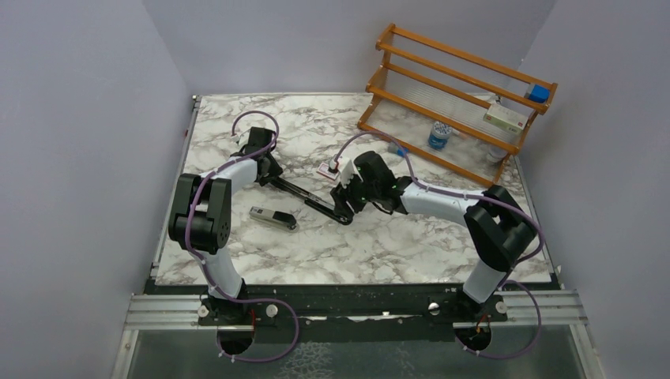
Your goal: Load the staples into the stapler
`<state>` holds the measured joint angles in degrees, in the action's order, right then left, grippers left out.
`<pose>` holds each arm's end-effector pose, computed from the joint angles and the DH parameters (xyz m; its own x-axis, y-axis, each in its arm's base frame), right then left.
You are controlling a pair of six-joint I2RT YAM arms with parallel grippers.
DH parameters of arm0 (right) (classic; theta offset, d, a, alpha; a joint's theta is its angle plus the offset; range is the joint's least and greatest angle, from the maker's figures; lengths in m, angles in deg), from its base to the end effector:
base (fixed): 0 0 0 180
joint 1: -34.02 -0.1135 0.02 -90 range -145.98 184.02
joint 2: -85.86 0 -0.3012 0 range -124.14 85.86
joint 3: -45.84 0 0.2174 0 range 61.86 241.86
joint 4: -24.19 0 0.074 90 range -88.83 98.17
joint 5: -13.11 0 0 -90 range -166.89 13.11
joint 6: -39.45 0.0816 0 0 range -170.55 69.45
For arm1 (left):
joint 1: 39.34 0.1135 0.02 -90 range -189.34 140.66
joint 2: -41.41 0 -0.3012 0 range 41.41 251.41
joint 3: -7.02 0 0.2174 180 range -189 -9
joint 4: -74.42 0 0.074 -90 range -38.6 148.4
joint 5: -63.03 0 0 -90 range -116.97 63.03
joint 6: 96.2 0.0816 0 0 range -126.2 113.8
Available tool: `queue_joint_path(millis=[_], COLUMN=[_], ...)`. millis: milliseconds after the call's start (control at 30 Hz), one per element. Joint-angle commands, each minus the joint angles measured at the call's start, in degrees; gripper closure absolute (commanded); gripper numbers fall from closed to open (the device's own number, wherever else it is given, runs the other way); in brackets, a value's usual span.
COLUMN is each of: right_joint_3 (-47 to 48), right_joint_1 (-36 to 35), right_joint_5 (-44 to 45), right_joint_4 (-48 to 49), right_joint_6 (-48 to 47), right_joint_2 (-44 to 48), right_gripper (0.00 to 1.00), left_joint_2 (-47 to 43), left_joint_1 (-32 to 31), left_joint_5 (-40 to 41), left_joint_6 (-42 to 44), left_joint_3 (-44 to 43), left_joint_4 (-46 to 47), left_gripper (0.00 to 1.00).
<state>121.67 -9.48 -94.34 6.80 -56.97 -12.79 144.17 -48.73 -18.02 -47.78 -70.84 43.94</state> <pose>0.2600 0.2805 0.2289 -0.3734 -0.5014 -0.7805 -0.8700 0.4813 0.1070 0.3686 -0.0481 0.1885 -0.6564 -0.5559 -0.5099 -0.4835 0.8289 -0.2813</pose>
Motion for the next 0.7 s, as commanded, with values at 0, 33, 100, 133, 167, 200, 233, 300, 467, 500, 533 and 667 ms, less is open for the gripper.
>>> queue_joint_path(millis=[0,33,100,133,167,200,233,300,467,500,533,667], right_joint_3=[-1.15,-1.21,-1.14,-1.08,-1.1,-1.17,-1.19,-0.99,-1.14,-1.3,-1.52,-3.12], right_joint_1=[-0.18,-0.18,-0.18,-0.2,-0.2,-0.19,-0.24,-0.26,-0.42,-0.44,-0.52,-0.5], right_joint_5=[-0.79,-0.04,1.06,1.43,1.67,1.67,1.49,0.68,0.06,0.64,1.3,3.13], right_joint_4=[-1.93,-1.88,-1.95,-2.01,-2.06,-2.04,-1.99,-2.16,-1.19,-0.9,-0.4,1.98], right_joint_6=[-2.93,-2.88,-2.93,-2.98,-3.11,-3.16,-3.18,-3.37,-3.05,-2.92,-2.79,-1.84], right_joint_2=[-0.6,-0.89,-1.57,-1.88,-2.27,-2.58,-2.99,-4.01,-5.94,-6.03,-6.03,-5.45], right_gripper=[0.4,0.39,0.39,0.39,0.4,0.41,0.41,0.43,0.47,0.5,0.53,0.71], left_joint_2=[-0.1,-0.1,-0.31,-0.48,-0.61,-0.75,-0.8,-0.81,-0.55,-0.59,-0.67,-1.35], left_joint_1=[-0.45,-0.46,-0.46,-0.46,-0.41,-0.45,-0.46,-0.41,-0.44,-0.45,-0.44,-0.46], left_joint_5=[-0.6,-0.68,-0.72,-0.76,-0.79,-0.8,-0.83,-1.09,-2.45,-2.57,-2.62,-2.67], left_joint_6=[1.5,1.58,1.64,1.67,1.76,1.83,1.92,2.03,2.03,2.03,2.1,2.29], left_joint_3=[-1.32,-1.41,-1.52,-1.52,-1.51,-1.5,-1.59,-1.77,-2.21,-2.3,-2.36,-2.55], left_joint_4=[-1.81,-1.97,-2.06,-2.14,-2.25,-2.36,-2.41,-2.55,-2.72,-2.69,-2.75,-3.04], left_gripper=[0.65,0.65,0.64,0.64,0.64,0.63,0.63,0.61,0.6,0.6,0.59,0.54])
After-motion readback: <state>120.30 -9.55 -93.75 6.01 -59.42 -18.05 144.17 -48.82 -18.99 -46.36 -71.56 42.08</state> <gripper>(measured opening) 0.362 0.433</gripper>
